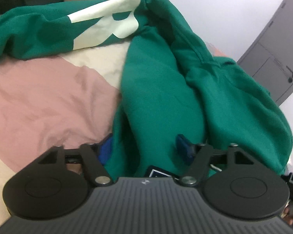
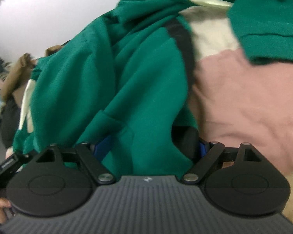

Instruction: Fold large clothes

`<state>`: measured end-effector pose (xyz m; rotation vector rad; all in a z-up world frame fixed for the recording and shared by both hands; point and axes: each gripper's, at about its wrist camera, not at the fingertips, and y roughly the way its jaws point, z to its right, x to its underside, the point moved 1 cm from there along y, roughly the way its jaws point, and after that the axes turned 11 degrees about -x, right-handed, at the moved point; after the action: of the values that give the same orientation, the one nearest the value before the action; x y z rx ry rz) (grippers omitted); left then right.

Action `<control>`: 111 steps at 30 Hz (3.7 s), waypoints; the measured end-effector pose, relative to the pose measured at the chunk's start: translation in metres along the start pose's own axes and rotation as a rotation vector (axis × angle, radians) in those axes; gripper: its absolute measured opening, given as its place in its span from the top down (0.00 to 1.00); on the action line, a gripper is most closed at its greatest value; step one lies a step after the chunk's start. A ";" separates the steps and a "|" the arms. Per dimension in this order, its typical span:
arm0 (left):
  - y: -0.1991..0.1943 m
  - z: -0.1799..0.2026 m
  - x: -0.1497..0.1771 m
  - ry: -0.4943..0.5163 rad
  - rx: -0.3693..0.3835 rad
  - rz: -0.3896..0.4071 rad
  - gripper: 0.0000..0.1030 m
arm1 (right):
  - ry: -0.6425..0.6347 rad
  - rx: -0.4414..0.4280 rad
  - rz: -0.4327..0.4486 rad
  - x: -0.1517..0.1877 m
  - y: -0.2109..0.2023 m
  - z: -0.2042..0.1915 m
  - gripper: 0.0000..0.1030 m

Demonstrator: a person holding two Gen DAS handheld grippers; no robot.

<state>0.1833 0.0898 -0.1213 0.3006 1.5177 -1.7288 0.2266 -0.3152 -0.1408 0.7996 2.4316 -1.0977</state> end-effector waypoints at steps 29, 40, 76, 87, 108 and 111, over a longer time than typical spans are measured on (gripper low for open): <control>-0.114 -0.001 0.037 0.025 -0.049 -0.160 0.83 | -0.214 0.038 -0.117 0.051 -0.112 -0.067 0.80; -0.159 0.016 0.015 0.081 -0.042 0.048 0.36 | -0.168 0.049 0.103 0.037 -0.152 -0.069 0.26; -0.042 0.066 0.000 0.172 0.000 0.063 0.36 | -0.564 -0.022 0.027 0.043 0.041 -0.109 0.07; -0.066 0.043 -0.007 0.067 0.023 0.121 0.36 | -0.736 0.044 -0.051 0.008 0.045 -0.154 0.77; 0.014 0.005 -0.053 0.015 0.052 0.196 0.36 | -0.477 0.406 0.278 -0.403 0.245 -0.157 0.77; 0.029 0.000 -0.054 -0.023 0.082 0.170 0.36 | -0.455 0.426 0.244 -0.402 0.289 -0.110 0.74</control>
<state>0.2388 0.1127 -0.1074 0.4380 1.3662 -1.6562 0.7101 -0.2149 -0.0237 0.8308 1.7049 -1.5250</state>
